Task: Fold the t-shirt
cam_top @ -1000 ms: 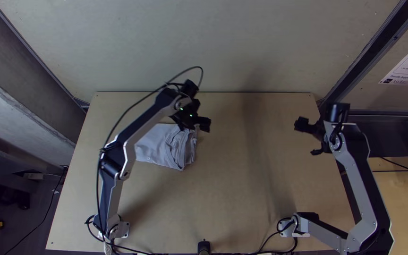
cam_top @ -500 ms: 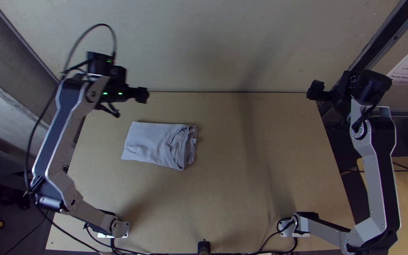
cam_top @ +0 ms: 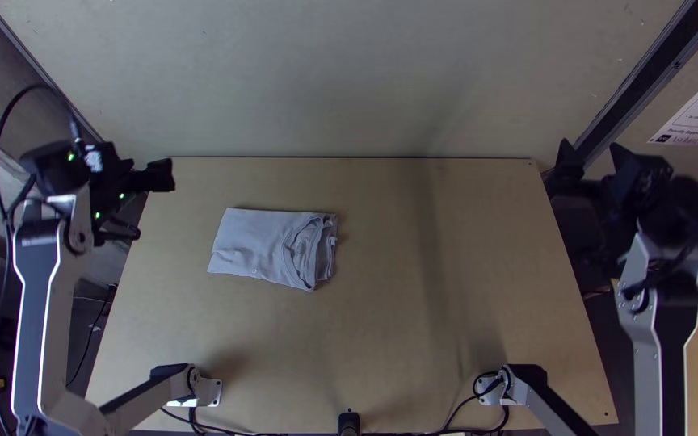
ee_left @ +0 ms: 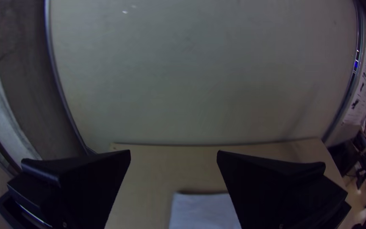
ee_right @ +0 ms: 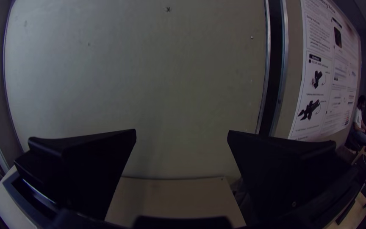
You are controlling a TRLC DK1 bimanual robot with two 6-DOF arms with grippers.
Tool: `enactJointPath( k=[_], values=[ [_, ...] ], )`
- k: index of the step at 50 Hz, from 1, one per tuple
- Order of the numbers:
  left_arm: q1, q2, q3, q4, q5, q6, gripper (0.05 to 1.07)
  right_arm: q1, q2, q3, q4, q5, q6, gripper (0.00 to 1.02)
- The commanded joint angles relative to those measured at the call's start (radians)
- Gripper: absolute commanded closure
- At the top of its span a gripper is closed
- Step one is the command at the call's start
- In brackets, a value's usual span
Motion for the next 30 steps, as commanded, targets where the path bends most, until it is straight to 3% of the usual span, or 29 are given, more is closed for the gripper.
enactJointPath(
  k=[1, 6, 15, 26, 30],
  values=[
    [0.029, -0.146, -0.166, 0.133, 0.0, 0.0, 0.09, -0.003, -0.117, -0.143, 0.085, -0.016, -0.037, 0.03],
    [0.032, -0.282, -0.315, 0.24, 0.0, 0.01, 0.09, -0.001, -0.215, -0.242, 0.137, -0.055, -0.044, 0.03],
    [0.031, -0.534, -0.563, 0.412, 0.0, 0.001, 0.09, 0.011, -0.342, -0.373, 0.133, -0.058, -0.043, 0.03],
    [0.029, -0.762, -0.807, 0.473, -0.003, -0.01, 0.09, 0.049, -0.556, -0.581, 0.134, -0.056, -0.041, 0.03],
    [0.031, -0.838, -0.896, 0.511, -0.005, 0.003, 0.09, 0.046, -0.626, -0.647, 0.133, -0.056, -0.012, 0.03]
  ],
)
